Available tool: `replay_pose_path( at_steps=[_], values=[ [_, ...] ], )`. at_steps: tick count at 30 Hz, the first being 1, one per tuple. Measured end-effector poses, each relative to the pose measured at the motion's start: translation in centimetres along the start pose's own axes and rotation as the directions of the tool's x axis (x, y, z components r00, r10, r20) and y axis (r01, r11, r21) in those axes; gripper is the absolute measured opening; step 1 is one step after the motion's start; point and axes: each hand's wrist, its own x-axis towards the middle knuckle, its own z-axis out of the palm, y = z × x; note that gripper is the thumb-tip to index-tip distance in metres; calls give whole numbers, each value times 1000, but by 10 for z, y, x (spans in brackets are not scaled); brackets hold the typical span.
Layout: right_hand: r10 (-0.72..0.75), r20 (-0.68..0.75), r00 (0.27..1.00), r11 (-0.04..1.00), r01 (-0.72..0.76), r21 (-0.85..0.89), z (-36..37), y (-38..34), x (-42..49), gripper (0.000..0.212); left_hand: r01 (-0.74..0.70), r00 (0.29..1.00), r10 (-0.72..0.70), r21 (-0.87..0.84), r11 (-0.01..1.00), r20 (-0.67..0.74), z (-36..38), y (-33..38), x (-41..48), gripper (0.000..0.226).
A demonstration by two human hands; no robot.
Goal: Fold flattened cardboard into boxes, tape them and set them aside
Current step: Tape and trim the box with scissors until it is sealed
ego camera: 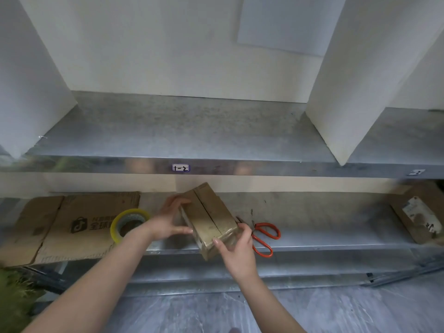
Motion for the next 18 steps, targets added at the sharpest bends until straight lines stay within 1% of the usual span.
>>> replay_pose_path(
  at_steps=[1, 3, 5, 6, 8, 11, 13, 15, 17, 18],
  values=[
    [-13, -20, 1000, 999, 14, 52, 2, 1, -2, 77, -2, 999, 1, -32, 999, -34, 1, 0, -3, 80],
    [-31, -45, 999, 984, 38, 174, 7, 2, -8, 78, 22, 991, -33, -92, 996, -126, 5, -2, -7, 83],
    [-35, -31, 999, 959, 43, 281, 9, 2, -15, 81, 77, 979, -100, -129, 989, -178, 9, -2, -14, 86],
    [-45, -30, 999, 954, 52, 296, 9, 3, -16, 82, 110, 972, -133, -129, 986, -193, 12, -1, -19, 84],
    [-65, -41, 997, 971, 72, 229, 7, 6, -13, 79, 163, 956, -189, -127, 978, -223, 23, 1, -32, 79],
    [-67, -48, 997, 997, 69, 46, -8, 4, 4, 69, 191, 938, -250, -245, 951, -241, 43, 10, -55, 76],
    [-90, -55, 994, 992, 85, -90, -21, 1, 21, 62, 183, 945, -262, -346, 920, -196, 55, 21, -68, 78],
    [-105, -69, 992, 981, 92, -171, -30, -1, 37, 55, 181, 962, -251, -438, 881, -108, 63, 36, -73, 70],
    [-88, -79, 993, 981, 73, -179, -38, -3, 52, 50, 185, 973, -226, -444, 877, -42, 66, 48, -70, 58],
    [-75, -77, 994, 982, 60, -179, -42, -5, 57, 48, 172, 973, -221, -424, 889, -68, 66, 51, -66, 53]
  ],
)
